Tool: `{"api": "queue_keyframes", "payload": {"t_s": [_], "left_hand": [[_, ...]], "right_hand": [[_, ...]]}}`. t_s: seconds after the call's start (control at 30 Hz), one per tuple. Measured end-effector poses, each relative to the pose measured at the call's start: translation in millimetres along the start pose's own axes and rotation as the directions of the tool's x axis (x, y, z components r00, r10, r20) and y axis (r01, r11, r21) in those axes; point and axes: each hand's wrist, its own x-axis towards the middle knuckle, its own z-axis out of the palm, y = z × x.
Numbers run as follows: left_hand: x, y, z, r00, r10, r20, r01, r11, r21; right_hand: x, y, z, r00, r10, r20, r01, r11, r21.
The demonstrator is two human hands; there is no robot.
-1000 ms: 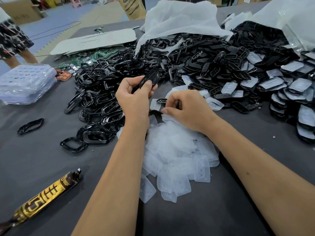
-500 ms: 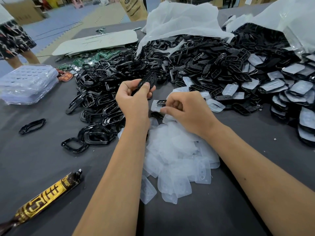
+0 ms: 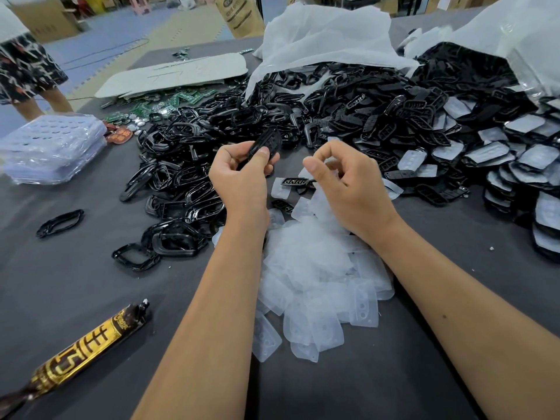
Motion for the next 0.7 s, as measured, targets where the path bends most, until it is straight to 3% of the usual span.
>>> {"api": "queue_keyframes", "payload": {"t_s": [0.13, 0.27, 0.53, 0.7], "left_hand": [[-0.2, 0.5, 0.0, 1.000, 0.001, 0.007, -0.001, 1.000, -0.002], [-0.5, 1.2, 0.0, 1.000, 0.001, 0.011, -0.001, 1.000, 0.002], [-0.7, 1.1, 0.0, 0.999, -0.022, 0.029, 0.022, 1.000, -0.001], [-1.5, 0.2, 0.8, 0.997, -0.028, 0.075, 0.026, 0.999, 0.029]], "right_hand": [[0.6, 2.3, -1.0, 0.991, 0.003, 0.134, -0.004, 1.000, 0.009], [0.6, 4.5, -0.6, 0.981, 0.024, 0.192, -0.050, 0.990, 0.133], [3.1, -2.5, -1.4, 0.996, 0.068, -0.056, -0.060, 0.989, 0.132], [-0.4, -9.6, 2.7, 1.000, 0.021, 0.004, -0.021, 0.999, 0.034]]}}
